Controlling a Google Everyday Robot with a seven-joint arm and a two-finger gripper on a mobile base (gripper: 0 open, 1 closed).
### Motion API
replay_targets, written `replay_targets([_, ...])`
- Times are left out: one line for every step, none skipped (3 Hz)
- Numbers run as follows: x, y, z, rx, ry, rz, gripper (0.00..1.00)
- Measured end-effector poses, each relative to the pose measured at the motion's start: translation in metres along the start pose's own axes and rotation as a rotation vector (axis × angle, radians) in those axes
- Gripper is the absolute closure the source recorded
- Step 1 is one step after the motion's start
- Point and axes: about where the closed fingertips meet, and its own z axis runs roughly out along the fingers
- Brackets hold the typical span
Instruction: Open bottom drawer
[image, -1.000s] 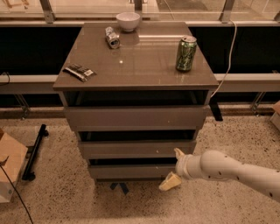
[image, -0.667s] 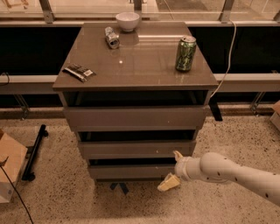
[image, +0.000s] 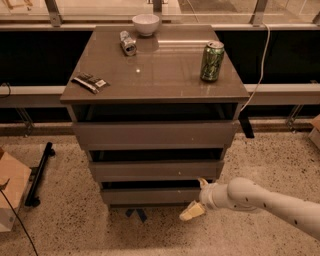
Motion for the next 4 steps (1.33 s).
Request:
replay_targets([0.022, -0.012, 0.027, -0.028, -0.007, 0.077, 0.0])
replay_targets([0.022, -0.012, 0.027, -0.027, -0.007, 0.077, 0.0])
replay_targets([0.026, -0.012, 0.032, 0.015, -0.005, 0.102, 0.0])
replay_targets([0.041, -0.013, 0.051, 0.043, 0.017, 0.13, 0.0])
